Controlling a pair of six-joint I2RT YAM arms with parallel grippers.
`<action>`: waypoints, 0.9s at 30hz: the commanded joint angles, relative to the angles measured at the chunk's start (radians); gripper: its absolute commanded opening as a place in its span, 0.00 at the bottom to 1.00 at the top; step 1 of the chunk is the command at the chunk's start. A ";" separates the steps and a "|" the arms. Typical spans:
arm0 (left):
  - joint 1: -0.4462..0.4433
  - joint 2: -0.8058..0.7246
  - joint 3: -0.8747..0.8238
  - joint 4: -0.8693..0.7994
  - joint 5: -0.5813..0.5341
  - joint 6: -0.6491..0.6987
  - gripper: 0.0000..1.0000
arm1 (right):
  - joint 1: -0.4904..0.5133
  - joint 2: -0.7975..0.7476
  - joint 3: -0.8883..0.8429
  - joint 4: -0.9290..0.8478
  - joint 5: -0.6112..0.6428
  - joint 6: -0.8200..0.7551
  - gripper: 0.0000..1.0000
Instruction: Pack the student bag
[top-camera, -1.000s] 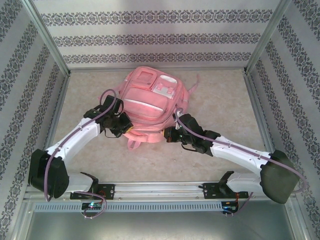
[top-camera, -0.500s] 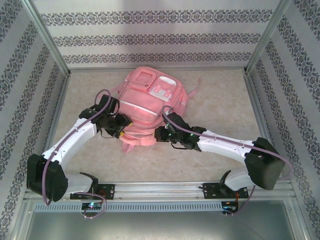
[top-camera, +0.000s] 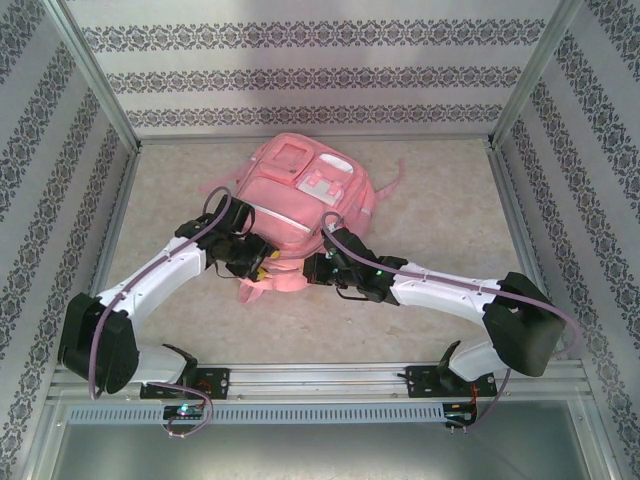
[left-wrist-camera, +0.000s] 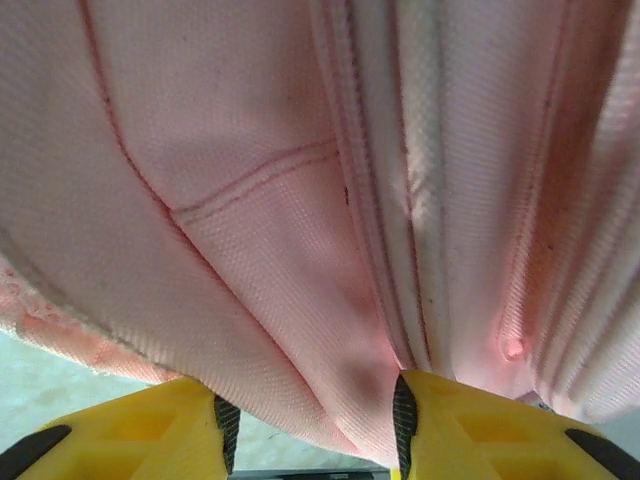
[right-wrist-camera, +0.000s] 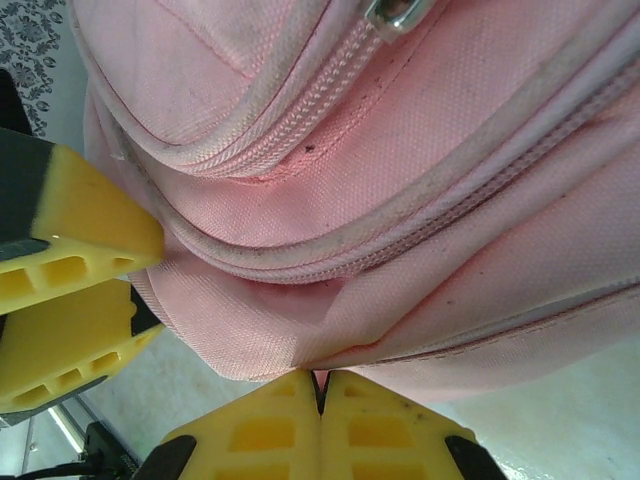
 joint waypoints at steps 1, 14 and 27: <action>-0.009 0.027 -0.005 0.027 0.005 -0.028 0.45 | 0.012 -0.021 -0.009 0.069 0.023 0.008 0.00; 0.036 0.021 0.017 -0.033 -0.053 0.032 0.00 | 0.004 -0.082 -0.036 -0.030 0.078 -0.056 0.00; 0.111 -0.052 0.018 -0.094 -0.040 0.063 0.00 | -0.062 -0.142 -0.093 -0.099 0.102 -0.136 0.00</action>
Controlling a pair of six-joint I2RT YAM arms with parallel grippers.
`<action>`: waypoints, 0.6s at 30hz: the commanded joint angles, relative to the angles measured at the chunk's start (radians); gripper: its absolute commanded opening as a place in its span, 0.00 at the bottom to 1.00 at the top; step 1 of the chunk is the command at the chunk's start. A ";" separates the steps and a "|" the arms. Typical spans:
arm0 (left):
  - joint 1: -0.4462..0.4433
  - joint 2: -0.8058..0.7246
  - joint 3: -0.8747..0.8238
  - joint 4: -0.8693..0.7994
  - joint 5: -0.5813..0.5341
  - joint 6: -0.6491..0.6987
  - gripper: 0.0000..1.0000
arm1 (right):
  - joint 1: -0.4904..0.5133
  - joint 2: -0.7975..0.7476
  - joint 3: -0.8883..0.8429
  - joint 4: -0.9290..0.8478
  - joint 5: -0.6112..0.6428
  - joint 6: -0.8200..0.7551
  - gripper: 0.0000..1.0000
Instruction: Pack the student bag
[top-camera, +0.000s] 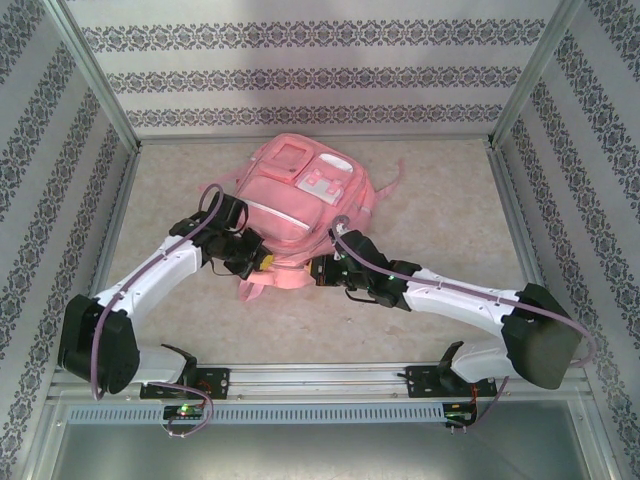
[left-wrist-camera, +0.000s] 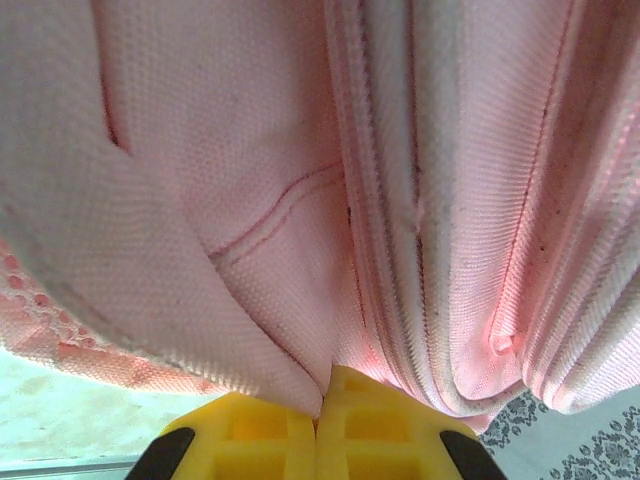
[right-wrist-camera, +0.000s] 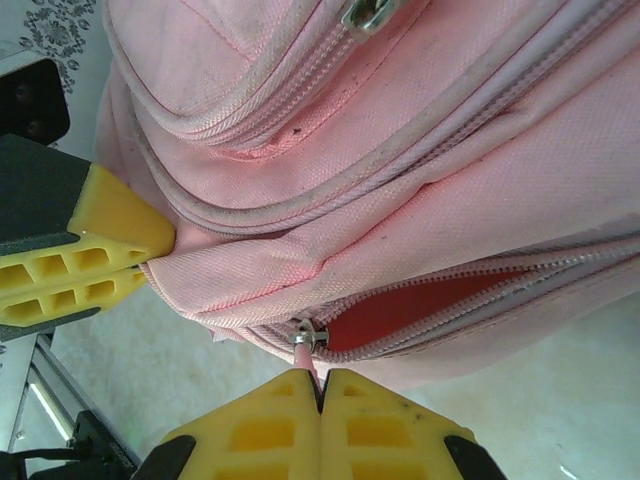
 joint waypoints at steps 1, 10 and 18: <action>0.052 -0.040 0.013 -0.095 -0.107 0.025 0.00 | -0.041 -0.041 -0.029 -0.103 0.088 -0.061 0.00; 0.061 -0.046 0.016 -0.108 -0.114 0.043 0.00 | -0.050 -0.082 -0.008 -0.174 0.094 -0.167 0.00; 0.061 -0.031 0.008 -0.040 -0.037 -0.025 0.00 | -0.043 -0.107 0.001 -0.220 0.064 -0.255 0.00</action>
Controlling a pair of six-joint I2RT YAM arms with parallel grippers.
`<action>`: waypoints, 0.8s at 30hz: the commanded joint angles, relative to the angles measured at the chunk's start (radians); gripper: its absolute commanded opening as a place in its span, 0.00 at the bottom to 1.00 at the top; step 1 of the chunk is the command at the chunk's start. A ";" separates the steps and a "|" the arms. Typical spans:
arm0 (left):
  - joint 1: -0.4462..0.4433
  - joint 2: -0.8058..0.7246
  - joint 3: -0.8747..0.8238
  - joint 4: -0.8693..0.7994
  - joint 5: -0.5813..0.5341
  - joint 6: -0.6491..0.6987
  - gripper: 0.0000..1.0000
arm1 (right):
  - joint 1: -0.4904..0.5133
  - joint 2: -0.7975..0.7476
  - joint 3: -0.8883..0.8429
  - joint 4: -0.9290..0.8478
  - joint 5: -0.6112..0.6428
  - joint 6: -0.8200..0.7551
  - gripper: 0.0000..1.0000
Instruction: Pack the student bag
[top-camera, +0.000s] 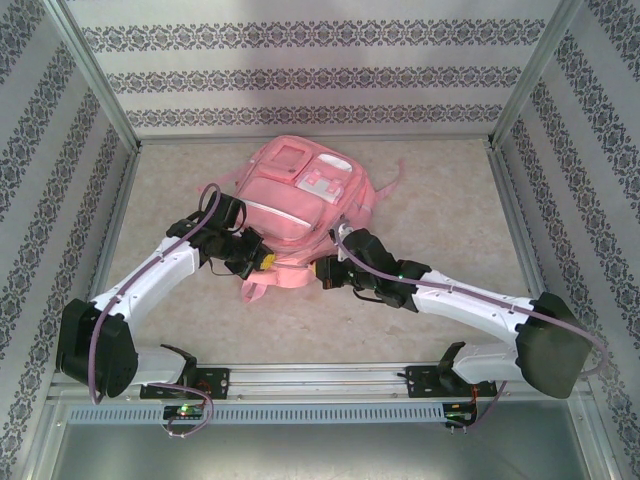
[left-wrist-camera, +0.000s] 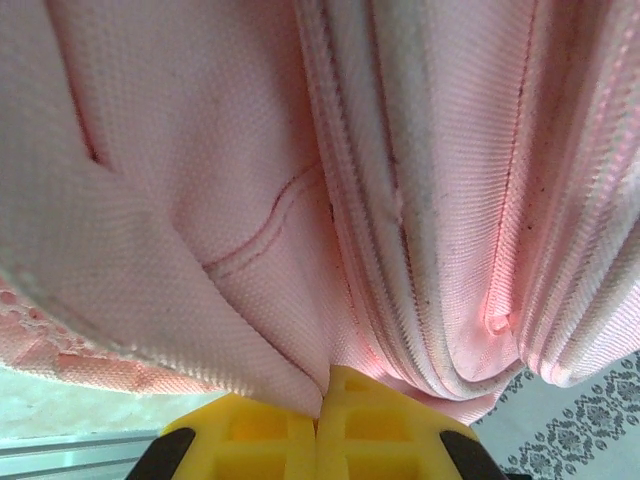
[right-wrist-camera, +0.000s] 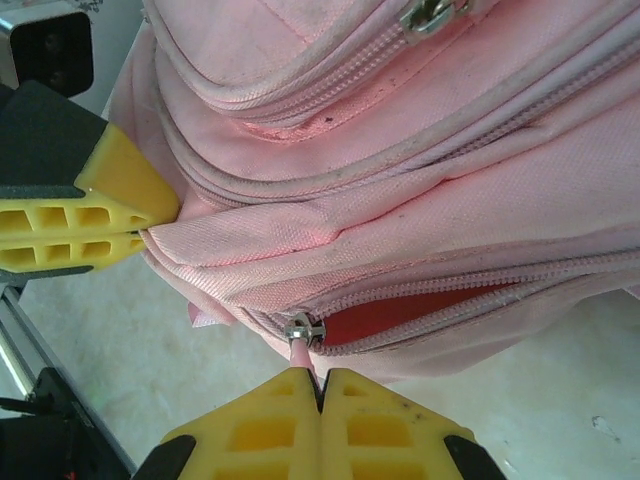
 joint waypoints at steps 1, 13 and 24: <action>0.053 -0.010 0.012 -0.032 -0.081 -0.044 0.00 | -0.019 -0.038 0.005 -0.156 0.085 -0.087 0.00; 0.034 -0.025 0.156 -0.057 -0.050 -0.092 0.00 | 0.013 0.041 0.052 -0.197 0.145 -0.110 0.00; 0.032 -0.085 0.031 -0.069 -0.051 -0.063 0.00 | -0.149 -0.012 0.009 -0.148 0.129 0.047 0.00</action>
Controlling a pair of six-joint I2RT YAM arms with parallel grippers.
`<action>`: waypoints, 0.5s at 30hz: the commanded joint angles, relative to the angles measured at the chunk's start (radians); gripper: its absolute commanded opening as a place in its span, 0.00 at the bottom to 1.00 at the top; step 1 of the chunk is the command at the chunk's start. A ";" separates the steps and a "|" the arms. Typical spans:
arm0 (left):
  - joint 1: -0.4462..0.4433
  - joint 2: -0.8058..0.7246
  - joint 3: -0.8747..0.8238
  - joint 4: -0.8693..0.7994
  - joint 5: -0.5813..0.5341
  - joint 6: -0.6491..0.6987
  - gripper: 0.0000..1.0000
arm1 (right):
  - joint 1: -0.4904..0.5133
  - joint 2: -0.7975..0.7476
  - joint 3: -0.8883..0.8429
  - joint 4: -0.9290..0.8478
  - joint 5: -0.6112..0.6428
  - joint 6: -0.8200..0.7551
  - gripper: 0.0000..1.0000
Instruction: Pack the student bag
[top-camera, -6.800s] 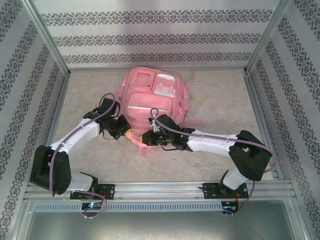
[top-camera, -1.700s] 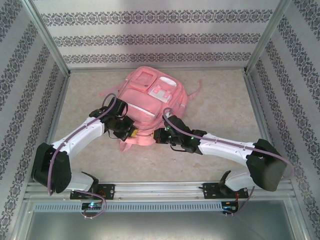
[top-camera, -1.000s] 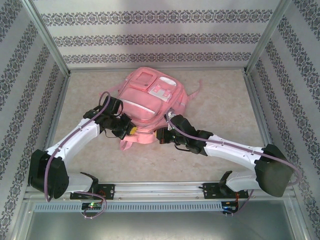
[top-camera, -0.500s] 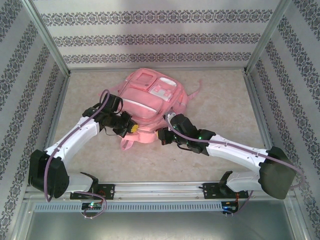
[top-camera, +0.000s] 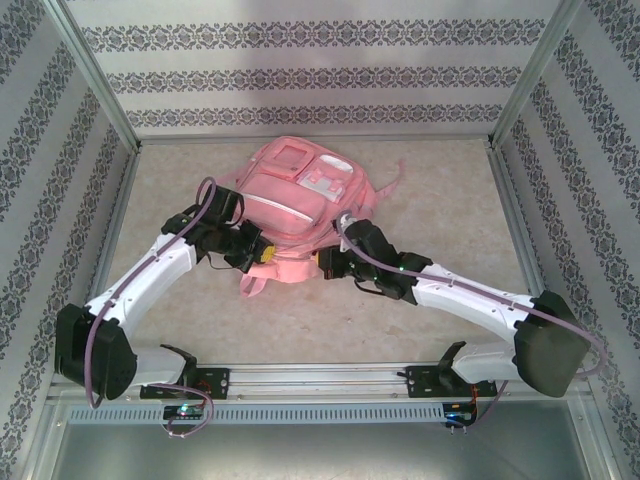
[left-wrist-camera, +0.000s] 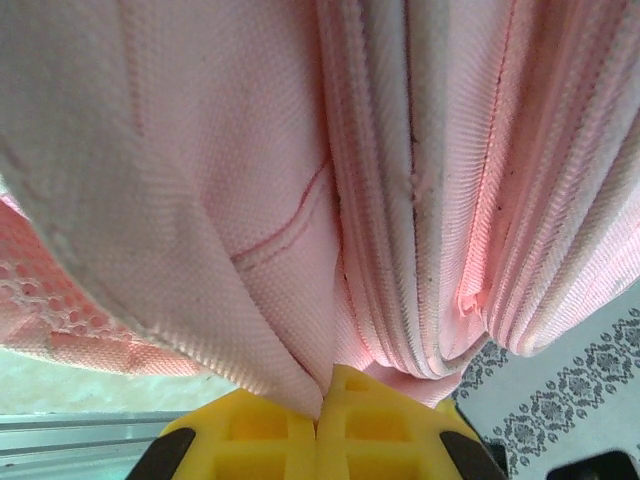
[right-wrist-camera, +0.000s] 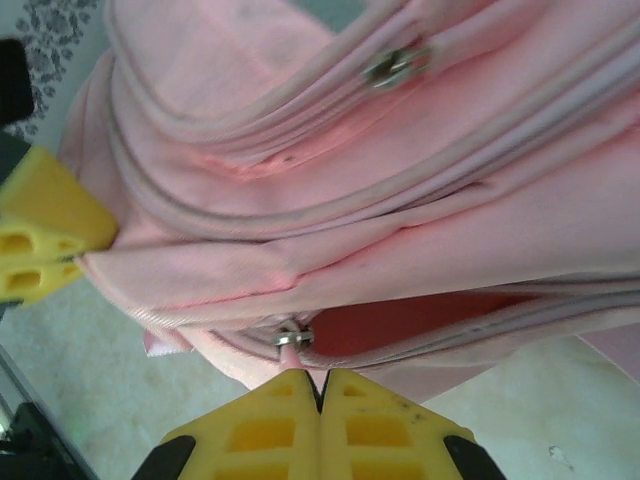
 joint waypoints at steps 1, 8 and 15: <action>0.032 -0.069 -0.033 -0.044 -0.052 0.007 0.00 | -0.098 -0.037 -0.040 -0.126 0.119 0.039 0.00; 0.034 -0.076 -0.041 -0.048 -0.058 0.017 0.00 | -0.124 -0.029 -0.034 -0.143 0.015 -0.027 0.00; 0.033 -0.053 -0.020 -0.047 -0.051 0.032 0.01 | -0.064 0.033 -0.012 -0.093 -0.103 -0.055 0.00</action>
